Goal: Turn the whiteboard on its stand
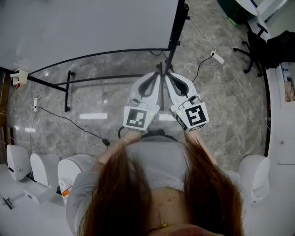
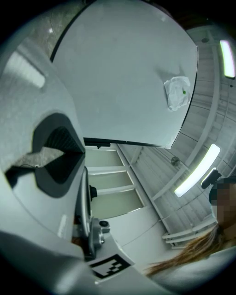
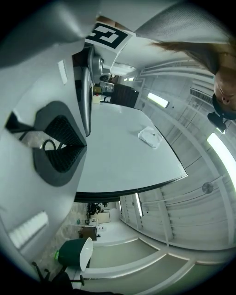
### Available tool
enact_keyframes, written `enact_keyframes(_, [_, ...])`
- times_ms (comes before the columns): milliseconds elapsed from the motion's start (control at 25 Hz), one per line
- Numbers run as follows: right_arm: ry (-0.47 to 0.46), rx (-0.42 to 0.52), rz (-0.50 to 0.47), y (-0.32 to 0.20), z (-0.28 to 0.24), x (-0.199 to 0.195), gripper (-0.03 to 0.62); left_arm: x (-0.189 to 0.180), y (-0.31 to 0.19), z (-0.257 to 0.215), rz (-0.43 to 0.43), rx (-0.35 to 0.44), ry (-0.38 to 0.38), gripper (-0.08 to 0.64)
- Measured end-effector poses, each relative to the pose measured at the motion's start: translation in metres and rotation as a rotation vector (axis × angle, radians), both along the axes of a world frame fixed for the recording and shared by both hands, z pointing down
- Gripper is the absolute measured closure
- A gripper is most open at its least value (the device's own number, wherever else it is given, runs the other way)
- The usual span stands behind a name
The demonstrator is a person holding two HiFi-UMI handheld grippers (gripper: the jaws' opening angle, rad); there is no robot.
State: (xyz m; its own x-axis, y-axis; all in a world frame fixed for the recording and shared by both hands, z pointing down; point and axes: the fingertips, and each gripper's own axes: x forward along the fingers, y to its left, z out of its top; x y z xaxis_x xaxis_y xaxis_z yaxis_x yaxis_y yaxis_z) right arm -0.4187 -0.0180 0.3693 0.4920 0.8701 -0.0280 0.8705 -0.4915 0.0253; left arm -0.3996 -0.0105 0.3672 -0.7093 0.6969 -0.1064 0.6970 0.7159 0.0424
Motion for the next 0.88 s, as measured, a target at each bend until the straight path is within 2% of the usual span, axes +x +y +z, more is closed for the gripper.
enact_keyframes(160, [-0.037,0.014,-0.045,-0.012,0.002,0.01,0.597,0.004,-0.01,0.002,-0.009,-0.03,0.033,0.563])
enact_keyframes(360, [-0.048,-0.031,-0.076,-0.022,-0.005,0.02,0.589,0.009,-0.019,-0.007,-0.017,-0.027,0.003,0.563])
enact_keyframes(880, [-0.05,-0.052,-0.036,-0.037,-0.011,0.008,0.589,0.008,-0.032,-0.012,-0.017,-0.048,-0.002,0.563])
